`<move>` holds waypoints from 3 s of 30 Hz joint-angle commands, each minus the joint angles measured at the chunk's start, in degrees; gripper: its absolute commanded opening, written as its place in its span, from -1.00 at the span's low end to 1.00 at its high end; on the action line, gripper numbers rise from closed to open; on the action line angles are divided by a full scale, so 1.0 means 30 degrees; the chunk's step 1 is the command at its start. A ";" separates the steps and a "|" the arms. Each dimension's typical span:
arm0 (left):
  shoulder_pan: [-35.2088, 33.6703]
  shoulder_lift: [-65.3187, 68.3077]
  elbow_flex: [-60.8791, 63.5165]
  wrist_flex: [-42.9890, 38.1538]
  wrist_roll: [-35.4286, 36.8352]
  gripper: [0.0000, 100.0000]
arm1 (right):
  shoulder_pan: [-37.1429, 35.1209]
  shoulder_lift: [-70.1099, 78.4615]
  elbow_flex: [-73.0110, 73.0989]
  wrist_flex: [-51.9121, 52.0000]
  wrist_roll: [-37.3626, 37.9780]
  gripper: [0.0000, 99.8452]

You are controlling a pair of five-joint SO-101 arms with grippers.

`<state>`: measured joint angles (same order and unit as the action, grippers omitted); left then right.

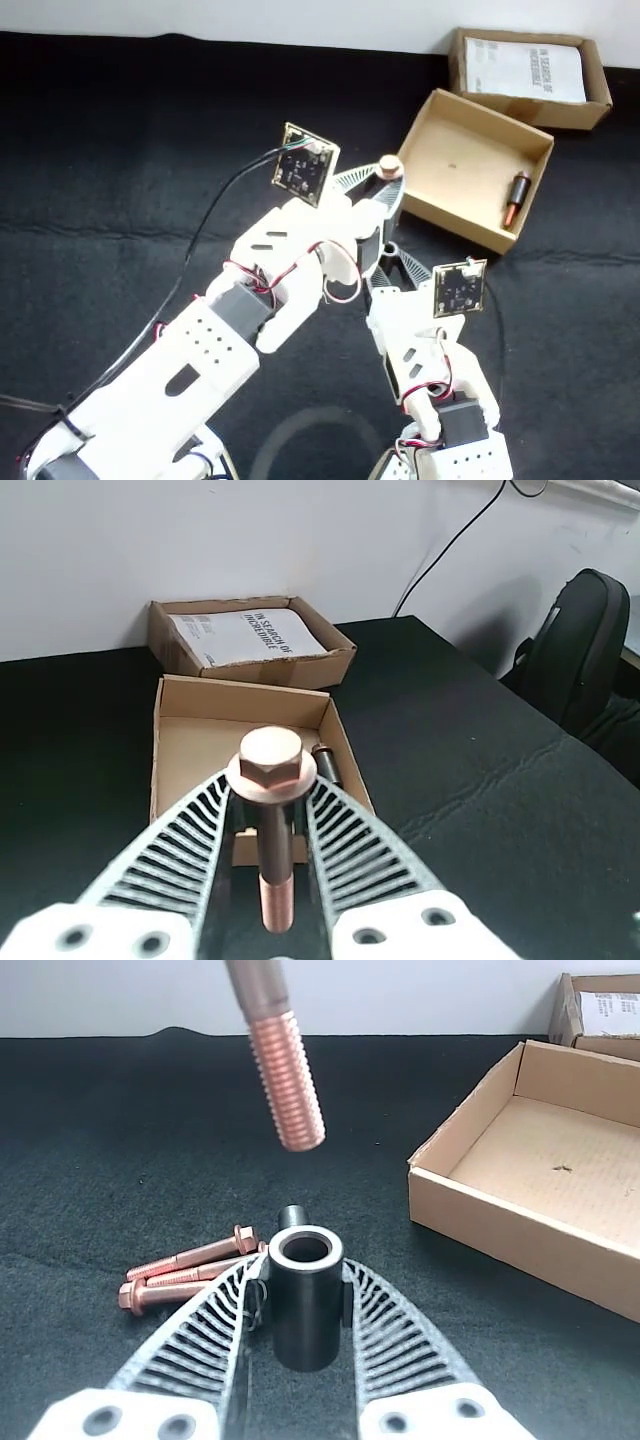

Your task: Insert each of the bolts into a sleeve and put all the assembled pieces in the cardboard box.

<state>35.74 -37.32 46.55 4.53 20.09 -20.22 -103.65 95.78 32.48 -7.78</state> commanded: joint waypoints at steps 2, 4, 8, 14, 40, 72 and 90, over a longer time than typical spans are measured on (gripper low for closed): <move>0.0308 -0.0073 -0.0601 -0.0381 0.0029 -0.98 | -0.0103 -0.0337 0.1421 -0.0044 -0.0205 -0.99; 0.0366 -0.0073 -0.0571 -0.0381 0.0059 -0.98 | -0.0073 -0.0337 0.1421 -0.0073 -0.0205 -0.99; 0.0366 -0.0073 -0.0571 0.0352 0.0088 -0.98 | -0.0015 -0.0337 0.1421 -0.0073 -0.0205 -0.99; 0.0601 -0.0073 0.0249 0.1084 0.0117 -0.98 | -0.0015 -0.0337 0.1421 -0.0073 -0.0205 -0.99; 0.0806 -0.0044 0.1275 0.1084 -0.0908 -0.98 | 0.0015 -0.0337 0.1451 -0.0073 -0.0205 -0.99; 0.1245 -0.3004 0.1333 0.8234 -0.2022 -0.56 | 0.1451 -0.0337 0.1421 -0.0073 -0.0117 -0.99; -0.5553 -1.2352 0.1304 1.4271 -0.1934 -0.59 | 0.1978 -0.0161 -0.2183 0.2183 -0.0088 -0.99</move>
<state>22.11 -71.16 52.62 44.53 13.85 -15.12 -103.56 94.37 37.76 -7.78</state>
